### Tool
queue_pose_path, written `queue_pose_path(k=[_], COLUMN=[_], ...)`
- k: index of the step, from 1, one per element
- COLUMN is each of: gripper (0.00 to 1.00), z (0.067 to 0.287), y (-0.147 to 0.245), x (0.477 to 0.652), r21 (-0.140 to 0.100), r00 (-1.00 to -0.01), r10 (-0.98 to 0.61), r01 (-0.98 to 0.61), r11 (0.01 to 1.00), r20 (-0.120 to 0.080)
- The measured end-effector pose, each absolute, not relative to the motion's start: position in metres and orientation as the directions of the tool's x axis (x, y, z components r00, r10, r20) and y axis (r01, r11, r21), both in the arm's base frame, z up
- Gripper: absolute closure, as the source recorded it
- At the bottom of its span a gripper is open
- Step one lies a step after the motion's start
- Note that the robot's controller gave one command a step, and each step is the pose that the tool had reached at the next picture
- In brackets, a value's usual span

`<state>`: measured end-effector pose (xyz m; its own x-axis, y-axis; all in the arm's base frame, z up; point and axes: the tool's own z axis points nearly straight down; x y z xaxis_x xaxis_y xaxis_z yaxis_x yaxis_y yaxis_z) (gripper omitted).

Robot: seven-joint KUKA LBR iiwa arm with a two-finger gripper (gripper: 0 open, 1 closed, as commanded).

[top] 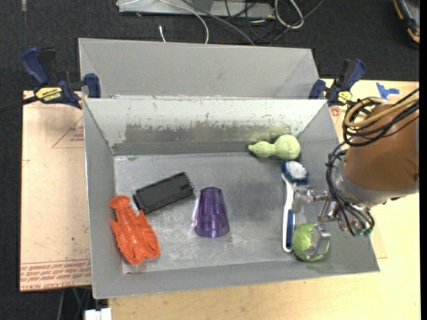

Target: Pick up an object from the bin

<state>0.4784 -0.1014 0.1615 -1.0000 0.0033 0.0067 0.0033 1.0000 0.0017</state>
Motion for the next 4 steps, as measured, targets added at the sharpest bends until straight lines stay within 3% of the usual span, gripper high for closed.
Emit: queue_pose_path(k=[1, 2, 3, 4], gripper=[0.0, 0.0, 0.0, 0.0], z=[0.164, 0.072, 0.141, 0.078], y=[-0.101, -0.146, -0.148, -0.145], x=[0.48, 0.486, 0.481, 0.486], r21=[0.001, -0.001, -0.001, 0.001], r00=[-1.0, -0.999, -0.999, -0.999], r10=[-0.001, 0.052, -0.045, 0.038], r01=[-0.001, 0.052, -0.045, 0.038], r11=[1.0, 0.999, 0.999, 0.999], r20=[0.0, -0.014, -0.014, -0.016])
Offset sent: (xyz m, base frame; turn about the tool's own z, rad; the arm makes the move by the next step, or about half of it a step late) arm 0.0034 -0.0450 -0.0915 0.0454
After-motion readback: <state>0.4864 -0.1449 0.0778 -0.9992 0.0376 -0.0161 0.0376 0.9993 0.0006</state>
